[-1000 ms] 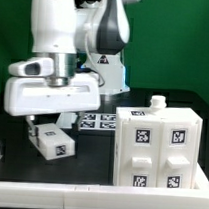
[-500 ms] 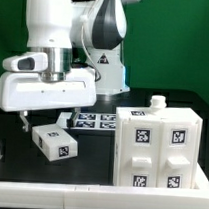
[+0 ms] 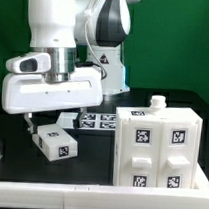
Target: Assemble cabinet
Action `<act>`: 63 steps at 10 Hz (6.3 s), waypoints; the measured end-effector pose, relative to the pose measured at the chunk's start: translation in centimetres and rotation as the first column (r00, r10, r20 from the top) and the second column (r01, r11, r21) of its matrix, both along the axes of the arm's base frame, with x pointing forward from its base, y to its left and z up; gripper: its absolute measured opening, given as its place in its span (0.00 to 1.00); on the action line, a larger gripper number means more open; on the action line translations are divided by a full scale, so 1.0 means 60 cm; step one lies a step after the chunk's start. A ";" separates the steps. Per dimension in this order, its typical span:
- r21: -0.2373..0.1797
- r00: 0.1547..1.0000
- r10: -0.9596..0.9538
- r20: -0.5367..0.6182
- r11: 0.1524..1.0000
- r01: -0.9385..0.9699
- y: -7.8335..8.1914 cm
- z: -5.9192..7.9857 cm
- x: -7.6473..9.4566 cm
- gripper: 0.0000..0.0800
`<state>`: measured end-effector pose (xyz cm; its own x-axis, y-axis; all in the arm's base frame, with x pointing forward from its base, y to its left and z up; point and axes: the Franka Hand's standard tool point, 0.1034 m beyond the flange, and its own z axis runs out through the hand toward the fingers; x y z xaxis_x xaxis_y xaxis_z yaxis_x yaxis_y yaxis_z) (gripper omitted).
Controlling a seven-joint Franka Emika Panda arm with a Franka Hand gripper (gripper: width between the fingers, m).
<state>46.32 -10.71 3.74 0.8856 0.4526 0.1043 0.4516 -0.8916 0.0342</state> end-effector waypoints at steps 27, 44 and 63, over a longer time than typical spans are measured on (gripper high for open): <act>0.043 0.994 -0.103 0.044 0.994 0.102 0.165 0.223 0.124 0.70; 0.084 0.991 -0.129 0.027 0.988 0.126 0.295 0.221 0.256 0.70; 0.089 0.994 -0.069 0.090 0.994 0.061 0.294 0.194 0.266 0.70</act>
Offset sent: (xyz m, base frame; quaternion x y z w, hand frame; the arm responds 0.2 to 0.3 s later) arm 0.0032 -0.0109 -0.0091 0.0025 0.0042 -0.0114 0.9999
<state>62.26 6.91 15.41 0.8975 0.3802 0.2235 0.3909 -0.9204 -0.0042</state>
